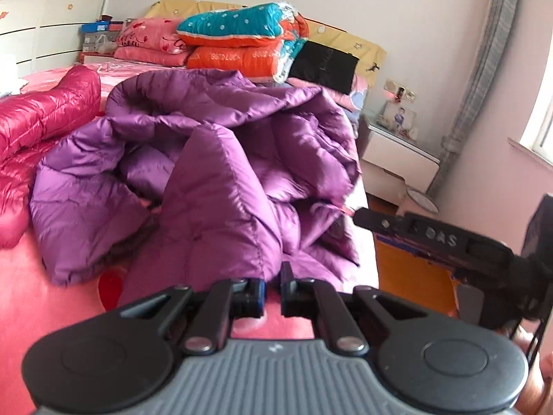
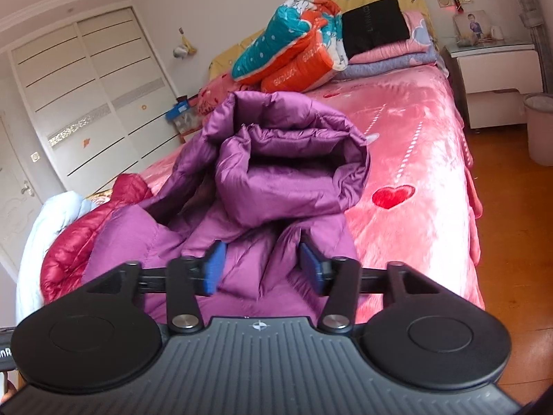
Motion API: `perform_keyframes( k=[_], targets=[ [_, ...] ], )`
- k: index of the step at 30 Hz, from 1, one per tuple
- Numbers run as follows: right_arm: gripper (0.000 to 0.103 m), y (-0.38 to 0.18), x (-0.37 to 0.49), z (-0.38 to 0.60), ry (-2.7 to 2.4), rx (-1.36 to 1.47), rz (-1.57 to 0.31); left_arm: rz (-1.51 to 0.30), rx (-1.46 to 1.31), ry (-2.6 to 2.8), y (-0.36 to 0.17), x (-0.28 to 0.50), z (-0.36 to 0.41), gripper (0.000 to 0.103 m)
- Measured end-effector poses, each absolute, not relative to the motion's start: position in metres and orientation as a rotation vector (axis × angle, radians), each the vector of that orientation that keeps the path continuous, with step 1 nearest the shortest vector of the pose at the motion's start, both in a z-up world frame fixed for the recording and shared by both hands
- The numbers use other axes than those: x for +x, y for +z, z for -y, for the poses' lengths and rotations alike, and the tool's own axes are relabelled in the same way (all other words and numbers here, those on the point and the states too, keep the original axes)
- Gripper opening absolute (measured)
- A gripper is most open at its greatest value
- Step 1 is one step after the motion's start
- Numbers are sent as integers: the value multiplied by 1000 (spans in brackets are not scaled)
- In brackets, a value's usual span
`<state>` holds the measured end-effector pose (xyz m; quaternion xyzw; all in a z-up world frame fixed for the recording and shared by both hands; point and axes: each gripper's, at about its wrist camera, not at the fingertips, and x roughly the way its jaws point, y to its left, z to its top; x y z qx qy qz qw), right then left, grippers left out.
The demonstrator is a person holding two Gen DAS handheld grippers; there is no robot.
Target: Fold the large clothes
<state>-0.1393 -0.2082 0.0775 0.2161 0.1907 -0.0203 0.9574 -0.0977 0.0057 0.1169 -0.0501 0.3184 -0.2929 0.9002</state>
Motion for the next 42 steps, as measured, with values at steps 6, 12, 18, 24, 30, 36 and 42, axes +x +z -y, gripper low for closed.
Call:
perform_keyframes(
  k=[6, 12, 18, 24, 30, 36, 42],
  targets=[
    [90, 83, -152, 200, -25, 415, -385, -682, -28, -694, 119, -131, 3, 4],
    [102, 91, -165, 194, -7, 365, -387, -618, -108, -641, 140, -122, -25, 5],
    [103, 87, -159, 177, 31, 294, -435, -432, -96, -419, 150, -59, -64, 28],
    [103, 90, -129, 153, 64, 325, -464, -373, 97, -347, 140, 1, -68, 44],
    [103, 81, -82, 131, 38, 329, -506, -314, 442, -401, 119, 32, -36, 46],
    [103, 51, -54, 134, 36, 352, -587, -270, 676, -464, 106, 54, 2, 48],
    [103, 41, -41, 141, 92, 358, -557, -256, 763, -500, 92, 78, 36, 49]
  ],
)
